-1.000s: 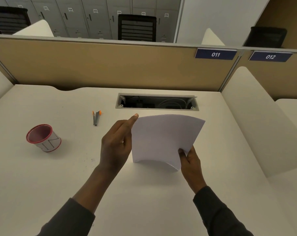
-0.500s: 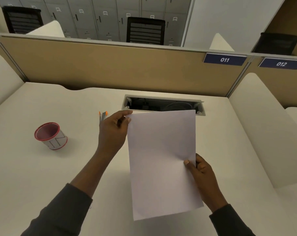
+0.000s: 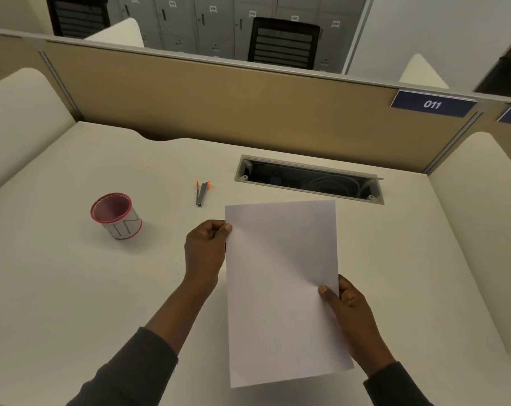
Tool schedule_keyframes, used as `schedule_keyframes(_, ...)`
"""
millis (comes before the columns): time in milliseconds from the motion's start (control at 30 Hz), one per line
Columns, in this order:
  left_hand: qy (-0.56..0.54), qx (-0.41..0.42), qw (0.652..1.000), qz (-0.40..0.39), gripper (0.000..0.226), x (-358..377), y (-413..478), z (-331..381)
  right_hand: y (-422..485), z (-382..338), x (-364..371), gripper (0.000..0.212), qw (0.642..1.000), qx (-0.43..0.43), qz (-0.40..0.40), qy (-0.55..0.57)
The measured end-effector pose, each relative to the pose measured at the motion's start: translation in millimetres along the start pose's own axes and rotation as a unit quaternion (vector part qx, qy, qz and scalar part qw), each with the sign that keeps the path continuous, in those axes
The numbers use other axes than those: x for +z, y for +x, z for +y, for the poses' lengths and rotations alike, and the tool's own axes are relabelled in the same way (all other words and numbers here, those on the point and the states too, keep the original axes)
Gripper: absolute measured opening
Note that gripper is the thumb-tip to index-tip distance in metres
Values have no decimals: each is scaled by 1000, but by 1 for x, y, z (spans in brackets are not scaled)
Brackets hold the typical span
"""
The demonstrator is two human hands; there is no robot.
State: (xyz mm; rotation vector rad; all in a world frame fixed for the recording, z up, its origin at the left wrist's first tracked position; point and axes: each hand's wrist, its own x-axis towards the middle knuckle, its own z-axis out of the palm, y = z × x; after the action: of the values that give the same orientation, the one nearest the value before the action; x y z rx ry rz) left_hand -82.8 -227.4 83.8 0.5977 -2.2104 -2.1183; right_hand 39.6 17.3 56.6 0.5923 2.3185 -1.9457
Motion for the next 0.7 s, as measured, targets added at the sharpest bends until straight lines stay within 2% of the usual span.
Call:
schedule_keyframes(133, -24, -7, 1000, -3, 9, -14, 4, -7, 6, -1, 13, 20, 1000, 9, -16, -12)
schedule_keyframes(300, -62, -59, 995, -55, 12, -21, -6, -24, 14, -1, 27, 20, 999, 24, -45, -16)
schedule_keyframes(400, -51, -66, 996, -22, 17, -24, -11, -41, 25, 5, 34, 20, 996, 59, -67, -6)
schedule_keyframes(467, -35, -67, 997, 2, 18, -26, -13, -49, 37, 8, 36, 16, 996, 73, -43, 11)
schedule_keyframes(600, -6, -70, 997, 16, 21, -30, -15, -63, 73, -10, 45, 8, 996, 1, 78, -31)
schedule_keyframes(700, 8, -69, 997, 25, 21, -33, -13, -73, 103, -43, 72, 7, 987, -84, 81, -106)
